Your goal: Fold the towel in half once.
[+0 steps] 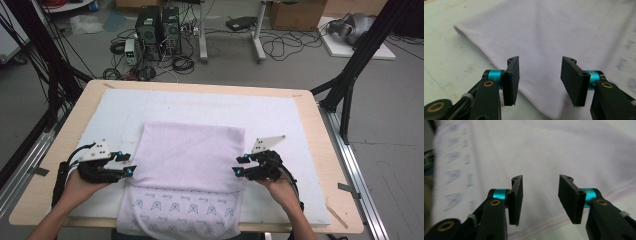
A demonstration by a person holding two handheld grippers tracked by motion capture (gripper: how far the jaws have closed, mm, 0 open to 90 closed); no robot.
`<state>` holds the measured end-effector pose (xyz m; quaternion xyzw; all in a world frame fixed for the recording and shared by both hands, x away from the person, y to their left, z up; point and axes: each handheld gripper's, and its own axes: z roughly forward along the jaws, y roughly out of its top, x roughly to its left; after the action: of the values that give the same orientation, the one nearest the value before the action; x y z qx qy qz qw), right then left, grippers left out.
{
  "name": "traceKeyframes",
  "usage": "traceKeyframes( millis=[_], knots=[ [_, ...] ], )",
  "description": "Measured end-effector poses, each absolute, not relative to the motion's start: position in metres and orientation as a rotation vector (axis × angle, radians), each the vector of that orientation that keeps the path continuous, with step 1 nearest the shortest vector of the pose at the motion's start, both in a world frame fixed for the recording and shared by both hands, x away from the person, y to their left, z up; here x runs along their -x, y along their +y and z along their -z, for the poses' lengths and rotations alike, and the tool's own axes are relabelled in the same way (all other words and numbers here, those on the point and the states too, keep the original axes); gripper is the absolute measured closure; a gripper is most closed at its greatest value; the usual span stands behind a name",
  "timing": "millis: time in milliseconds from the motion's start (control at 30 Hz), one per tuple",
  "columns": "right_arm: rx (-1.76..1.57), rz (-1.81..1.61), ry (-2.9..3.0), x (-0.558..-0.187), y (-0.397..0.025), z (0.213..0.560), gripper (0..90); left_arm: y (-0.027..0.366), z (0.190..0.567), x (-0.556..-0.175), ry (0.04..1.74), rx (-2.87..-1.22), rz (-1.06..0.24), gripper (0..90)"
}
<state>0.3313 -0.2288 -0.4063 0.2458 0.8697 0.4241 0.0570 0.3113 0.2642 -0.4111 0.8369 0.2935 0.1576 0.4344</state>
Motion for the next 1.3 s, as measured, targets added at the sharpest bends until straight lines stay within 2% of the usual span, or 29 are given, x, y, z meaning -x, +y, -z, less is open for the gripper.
traceKeyframes(
  millis=[133,167,200,267,333,367,467,567,633,667,733,800,867,933,1100,1300],
  knots=[
    [-0.822,-1.242,2.600,-0.357,-0.233,0.404,47.4,0.259,0.409,-0.337,0.771,-2.069,-0.414,49.8],
    [-0.881,-1.212,2.579,-0.376,-0.236,0.404,42.0,0.256,0.408,-0.346,0.789,-2.055,-0.424,50.1],
    [-0.881,-1.212,2.579,-0.376,-0.236,0.404,42.0,0.255,0.408,-0.355,0.810,-2.035,-0.406,50.1],
    [-0.936,-1.204,2.543,-0.401,-0.239,0.407,39.5,0.250,0.409,-0.372,0.867,-2.042,-0.466,51.4],
    [-0.949,-1.151,2.516,-0.413,-0.239,0.411,36.2,0.251,0.413,-0.391,0.927,-2.013,-0.433,51.9],
    [-0.962,-1.145,2.511,-0.419,-0.240,0.414,35.9,0.250,0.420,-0.409,0.981,-2.024,-0.433,52.4],
    [-1.000,-1.134,2.494,-0.430,-0.242,0.423,34.9,0.247,0.431,-0.430,1.048,-2.040,-0.427,48.4],
    [-1.046,-1.104,2.514,-0.438,-0.244,0.435,34.5,0.241,0.441,-0.440,1.097,-2.019,-0.395,43.0],
    [-1.060,-1.100,2.524,-0.440,-0.245,0.438,34.6,0.238,0.444,-0.441,1.088,-2.030,-0.393,45.3],
    [-1.063,-1.092,2.533,-0.441,-0.244,0.443,35.9,0.233,0.446,-0.440,1.079,-2.039,-0.430,47.1],
    [-1.054,-1.090,2.524,-0.441,-0.243,0.442,48.2,0.233,0.446,-0.440,1.061,-2.027,-0.388,72.7],
    [-1.031,-1.112,2.543,-0.443,-0.240,0.442,67.3,0.229,0.444,-0.439,1.055,-2.036,-0.410,80.7],
    [-0.975,-1.119,2.571,-0.443,-0.234,0.440,84.3,0.228,0.442,-0.437,1.051,-2.033,-0.432,83.8],
    [-0.946,-1.075,2.582,-0.446,-0.230,0.436,85.8,0.229,0.440,-0.437,1.054,-2.019,-0.446,87.3],
    [-0.939,-1.034,2.521,-0.460,-0.231,0.401,86.5,0.228,0.413,-0.442,1.037,-1.968,-0.516,87.7],
    [-0.916,-1.014,2.396,-0.481,-0.236,0.339,86.5,0.221,0.349,-0.462,0.987,-1.893,-0.624,87.9]
  ],
)
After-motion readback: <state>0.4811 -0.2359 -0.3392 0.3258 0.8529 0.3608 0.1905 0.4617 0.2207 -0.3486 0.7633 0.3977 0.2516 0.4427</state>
